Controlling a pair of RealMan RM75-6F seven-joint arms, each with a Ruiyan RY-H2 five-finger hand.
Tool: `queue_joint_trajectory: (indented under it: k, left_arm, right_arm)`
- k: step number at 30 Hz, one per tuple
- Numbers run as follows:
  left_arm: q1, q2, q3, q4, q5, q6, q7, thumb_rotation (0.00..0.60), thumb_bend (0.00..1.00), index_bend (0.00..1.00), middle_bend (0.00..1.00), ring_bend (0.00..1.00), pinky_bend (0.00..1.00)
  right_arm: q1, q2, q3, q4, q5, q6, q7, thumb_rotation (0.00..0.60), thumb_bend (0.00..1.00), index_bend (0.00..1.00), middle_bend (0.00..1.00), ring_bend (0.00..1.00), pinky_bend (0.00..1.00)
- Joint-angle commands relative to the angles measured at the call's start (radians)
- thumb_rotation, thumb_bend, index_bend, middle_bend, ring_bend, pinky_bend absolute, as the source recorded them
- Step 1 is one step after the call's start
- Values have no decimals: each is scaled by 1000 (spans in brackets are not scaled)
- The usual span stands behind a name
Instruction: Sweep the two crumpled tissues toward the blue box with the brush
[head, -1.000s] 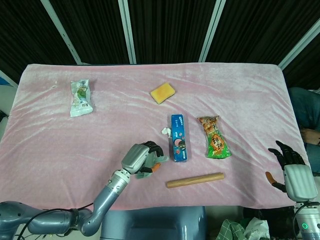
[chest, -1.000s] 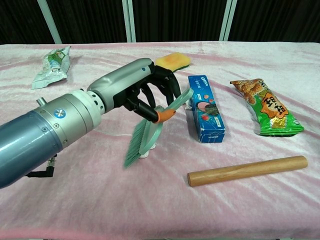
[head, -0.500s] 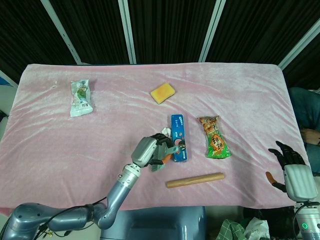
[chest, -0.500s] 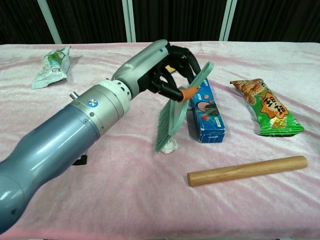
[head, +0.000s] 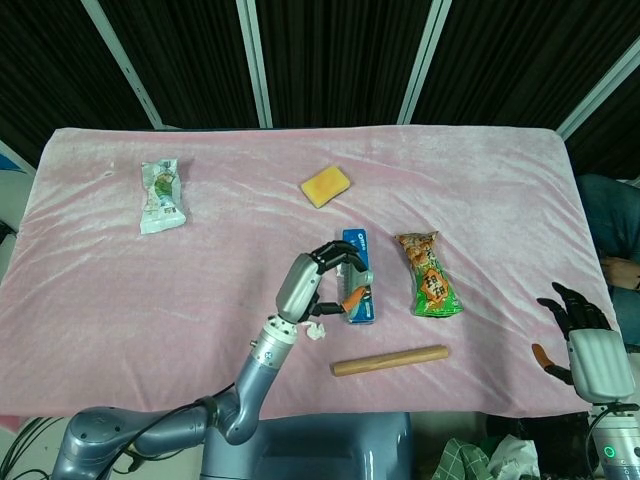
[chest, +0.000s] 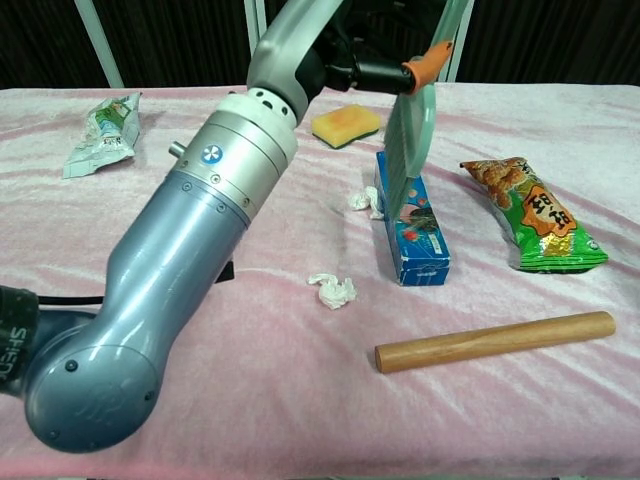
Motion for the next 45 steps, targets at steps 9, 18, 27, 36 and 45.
queue_joint_trajectory:
  k: [9,18,27,36,45]
  left_arm:
    - [47,245,57,-299,-238,-328,307,600,375,628,651,295,415]
    - [59,299,83,-395,-362,-361,514,600,375,625,652,296,415]
    - [94,244,102,-377,-385,-304,509,600,375,623,652,298,417]
    - [102,169,115,-311,-319,-249,481,600,375,625,654,298,416]
    - [104,71,117,-211,-263,-217,398,600,375,628,655,298,417]
  right_arm:
    - [-1,-2,3,-3,5,2,-9,600,197,264,100,123,194]
    - [1,1,4,-5,7,-3,-1,600,199,266,100,123,194]
    - [0,2,4,-6,7,-1,3,600,199,266,100,123,194]
    - [3,3,2,-5,-4,0,12,600,198,269,101,123,194]
    - [2,4,2,-2,-3,0,20,600,199,269,100,123,194]
